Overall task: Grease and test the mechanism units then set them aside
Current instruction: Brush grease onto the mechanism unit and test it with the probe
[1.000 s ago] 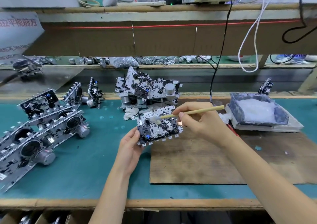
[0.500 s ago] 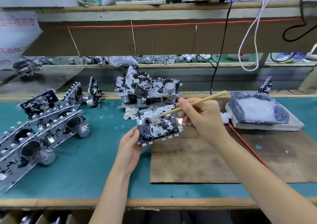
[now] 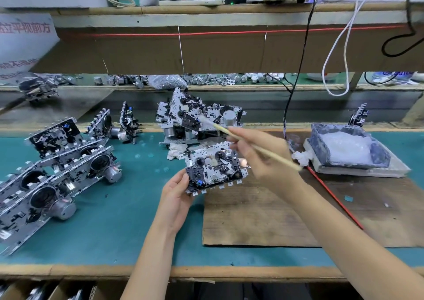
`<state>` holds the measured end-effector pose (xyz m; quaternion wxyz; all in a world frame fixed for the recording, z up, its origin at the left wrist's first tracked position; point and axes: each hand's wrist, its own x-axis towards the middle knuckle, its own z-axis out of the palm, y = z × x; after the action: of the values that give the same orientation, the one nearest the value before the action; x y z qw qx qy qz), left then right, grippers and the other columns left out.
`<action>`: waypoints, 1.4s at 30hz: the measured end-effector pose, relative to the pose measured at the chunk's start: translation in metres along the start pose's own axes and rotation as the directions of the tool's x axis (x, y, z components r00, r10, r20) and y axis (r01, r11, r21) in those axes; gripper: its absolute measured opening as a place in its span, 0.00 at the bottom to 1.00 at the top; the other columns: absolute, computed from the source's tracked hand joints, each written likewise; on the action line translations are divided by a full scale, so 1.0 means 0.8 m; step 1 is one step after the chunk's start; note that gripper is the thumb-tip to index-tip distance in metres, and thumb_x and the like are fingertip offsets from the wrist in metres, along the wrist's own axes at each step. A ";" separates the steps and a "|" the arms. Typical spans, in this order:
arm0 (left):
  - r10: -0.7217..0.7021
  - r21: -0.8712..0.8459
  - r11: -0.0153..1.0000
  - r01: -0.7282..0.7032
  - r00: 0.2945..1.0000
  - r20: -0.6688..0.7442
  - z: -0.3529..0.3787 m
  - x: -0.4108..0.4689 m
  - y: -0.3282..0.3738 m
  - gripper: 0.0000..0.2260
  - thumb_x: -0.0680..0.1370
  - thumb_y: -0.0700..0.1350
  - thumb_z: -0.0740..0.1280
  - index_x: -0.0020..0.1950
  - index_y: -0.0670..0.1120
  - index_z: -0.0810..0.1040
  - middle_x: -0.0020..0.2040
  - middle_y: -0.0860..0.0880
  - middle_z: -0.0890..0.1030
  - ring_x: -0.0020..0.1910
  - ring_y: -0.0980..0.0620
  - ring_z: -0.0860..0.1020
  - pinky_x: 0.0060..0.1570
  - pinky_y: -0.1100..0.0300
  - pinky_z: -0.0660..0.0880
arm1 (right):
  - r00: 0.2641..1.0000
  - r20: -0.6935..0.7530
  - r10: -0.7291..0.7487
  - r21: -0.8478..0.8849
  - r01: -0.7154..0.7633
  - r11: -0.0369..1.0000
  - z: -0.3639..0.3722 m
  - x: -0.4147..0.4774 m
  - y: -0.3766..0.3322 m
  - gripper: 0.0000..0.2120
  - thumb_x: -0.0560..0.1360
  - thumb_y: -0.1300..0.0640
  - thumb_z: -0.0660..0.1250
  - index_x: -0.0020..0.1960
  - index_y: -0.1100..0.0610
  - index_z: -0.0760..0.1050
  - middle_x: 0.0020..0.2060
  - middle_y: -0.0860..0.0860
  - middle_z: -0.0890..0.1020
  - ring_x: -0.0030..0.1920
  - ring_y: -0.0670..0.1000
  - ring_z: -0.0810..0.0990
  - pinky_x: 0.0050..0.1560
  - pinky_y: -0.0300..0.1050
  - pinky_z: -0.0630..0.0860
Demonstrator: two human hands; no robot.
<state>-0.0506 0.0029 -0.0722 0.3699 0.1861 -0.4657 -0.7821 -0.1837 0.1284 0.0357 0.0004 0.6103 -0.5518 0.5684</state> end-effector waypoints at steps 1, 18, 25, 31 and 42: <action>0.002 0.002 1.000 -0.002 1.000 0.006 0.000 0.000 0.000 0.13 0.74 0.43 0.60 0.56 0.42 0.78 0.47 0.49 0.85 0.45 0.56 0.82 0.45 0.65 0.78 | 0.990 0.115 -0.083 -0.170 0.101 0.980 0.003 0.002 0.001 0.15 0.74 0.65 0.63 0.60 0.63 0.75 0.52 0.56 0.81 0.52 0.54 0.81 0.55 0.43 0.76; 0.008 -0.036 0.999 -0.008 1.000 -0.011 -0.002 -0.003 0.004 0.14 0.75 0.41 0.60 0.57 0.39 0.76 0.47 0.47 0.84 0.45 0.54 0.82 0.44 0.64 0.79 | 0.800 0.552 0.235 -0.648 0.234 0.725 0.018 0.022 0.016 0.44 0.68 0.41 0.70 0.74 0.60 0.56 0.70 0.56 0.65 0.71 0.54 0.60 0.72 0.57 0.50; -0.002 0.012 1.000 0.003 0.996 -0.086 0.000 -0.001 0.004 0.12 0.80 0.37 0.55 0.56 0.42 0.77 0.45 0.50 0.84 0.42 0.57 0.81 0.40 0.65 0.78 | 0.952 0.251 -0.174 -0.277 0.243 0.929 -0.007 -0.005 -0.002 0.10 0.75 0.61 0.65 0.53 0.66 0.80 0.35 0.57 0.80 0.34 0.54 0.79 0.35 0.48 0.75; -0.016 0.011 1.000 0.018 0.992 -0.125 0.001 -0.002 0.005 0.12 0.81 0.36 0.54 0.55 0.42 0.77 0.45 0.49 0.84 0.42 0.56 0.80 0.40 0.64 0.77 | 0.954 0.268 -0.137 -0.280 0.213 0.936 -0.009 -0.016 -0.007 0.10 0.74 0.60 0.64 0.44 0.65 0.81 0.30 0.53 0.78 0.32 0.46 0.72 0.33 0.34 0.69; -0.005 0.037 0.999 0.009 0.994 -0.107 0.000 -0.002 0.005 0.12 0.81 0.37 0.55 0.54 0.42 0.77 0.44 0.51 0.85 0.41 0.57 0.81 0.38 0.65 0.77 | 0.950 0.288 -0.121 -0.299 0.209 0.931 -0.009 -0.015 -0.006 0.07 0.73 0.64 0.65 0.45 0.66 0.80 0.33 0.55 0.79 0.32 0.51 0.77 0.34 0.44 0.73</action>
<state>-0.0478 0.0031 -0.0691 0.3879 0.2362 -0.4593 -0.7634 -0.1824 0.1431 0.0330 0.0755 0.7167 -0.5793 0.3809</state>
